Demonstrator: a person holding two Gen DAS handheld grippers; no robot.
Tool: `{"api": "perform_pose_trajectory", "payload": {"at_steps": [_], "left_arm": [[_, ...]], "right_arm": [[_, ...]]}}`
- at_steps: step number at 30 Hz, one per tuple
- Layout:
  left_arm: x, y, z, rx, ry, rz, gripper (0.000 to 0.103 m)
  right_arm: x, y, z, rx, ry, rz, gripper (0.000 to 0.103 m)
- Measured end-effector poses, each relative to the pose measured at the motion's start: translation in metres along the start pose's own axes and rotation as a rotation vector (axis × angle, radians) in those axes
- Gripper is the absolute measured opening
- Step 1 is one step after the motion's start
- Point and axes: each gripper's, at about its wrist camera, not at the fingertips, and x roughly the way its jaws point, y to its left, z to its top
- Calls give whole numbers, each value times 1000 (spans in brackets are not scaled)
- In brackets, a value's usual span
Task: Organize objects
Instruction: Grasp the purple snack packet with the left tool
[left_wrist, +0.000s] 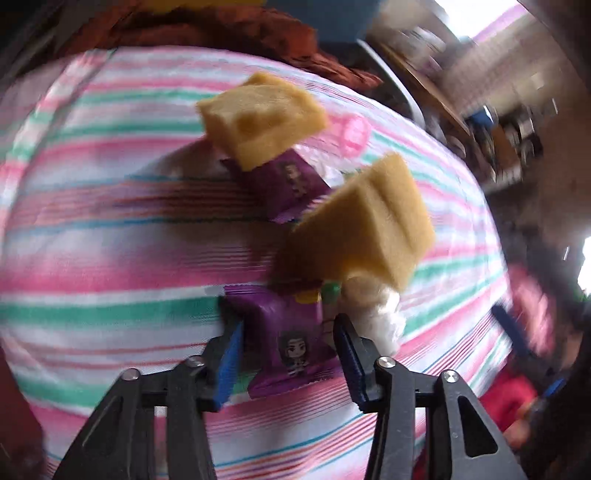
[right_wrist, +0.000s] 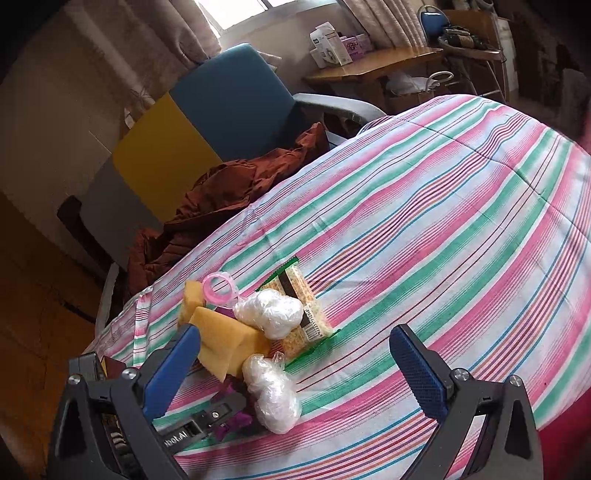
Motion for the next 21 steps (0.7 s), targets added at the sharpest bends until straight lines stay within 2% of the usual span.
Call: {"api": "perform_pose_trajectory", "payload": {"at_steps": [3,6,13,17,21], "left_arm": [[-5,1,-10,87,-20,5,36],[-16,8,-25,129,-36,14,36],[-44,27,-80,288,-119,98,36],[-46,21,-106,396,-161,134,36],[-50,30,-111,395,-182,105,36]], "right_arm": [[2,-1,0,-1,9,-8,103],[5,0,-1,-11,16,-24,103],[5,5,-3,-46,12,-31,103],[7,12,-5,-80,12,-33,103],[12,17,-9,-113,34,-57,103]]}}
